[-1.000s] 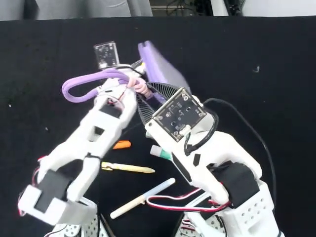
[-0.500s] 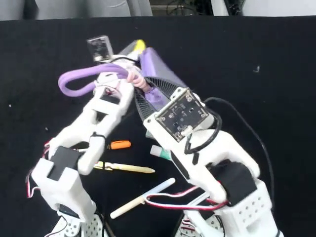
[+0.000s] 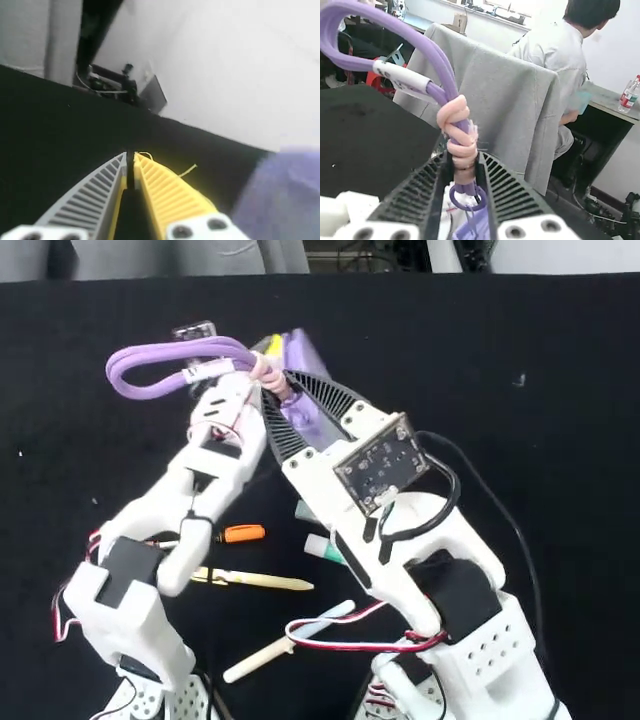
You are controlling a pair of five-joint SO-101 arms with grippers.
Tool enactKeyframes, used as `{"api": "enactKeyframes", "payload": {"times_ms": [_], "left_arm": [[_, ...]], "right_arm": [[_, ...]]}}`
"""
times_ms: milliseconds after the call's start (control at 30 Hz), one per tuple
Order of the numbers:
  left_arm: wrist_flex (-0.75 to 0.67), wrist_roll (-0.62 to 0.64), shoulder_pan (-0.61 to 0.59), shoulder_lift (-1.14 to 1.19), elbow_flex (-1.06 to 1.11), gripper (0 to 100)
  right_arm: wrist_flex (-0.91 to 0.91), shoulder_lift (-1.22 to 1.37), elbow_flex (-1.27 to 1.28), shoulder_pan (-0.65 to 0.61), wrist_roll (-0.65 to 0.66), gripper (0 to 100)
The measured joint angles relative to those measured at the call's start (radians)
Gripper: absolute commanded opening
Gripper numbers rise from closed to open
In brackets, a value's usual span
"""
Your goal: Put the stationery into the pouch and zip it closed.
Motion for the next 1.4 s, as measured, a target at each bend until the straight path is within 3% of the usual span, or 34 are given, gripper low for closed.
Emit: {"api": "enactKeyframes", "payload": {"times_ms": [300, 600, 867, 1167, 1400], "left_arm": [[0.0, -0.002, 0.135, -0.212, 0.118, 3], [0.0, -0.002, 0.226, -0.227, 0.118, 3], [0.0, 0.0, 0.236, -0.262, 0.239, 3], [0.009, 0.0, 0.356, -0.706, 0.551, 3], [0.295, -0.084, 0.506, -1.1, 0.631, 3]], "right_arm": [[0.069, 0.0, 0.0, 0.265, -0.12, 1.1], [0.1, 0.0, -0.002, 0.471, -0.15, 1.1], [0.1, 0.0, -0.002, 0.503, -0.15, 1.2], [0.1, 0.0, -0.002, 0.505, -0.15, 1.2], [0.055, 0.0, 0.003, 0.528, -0.15, 1.2]]}}
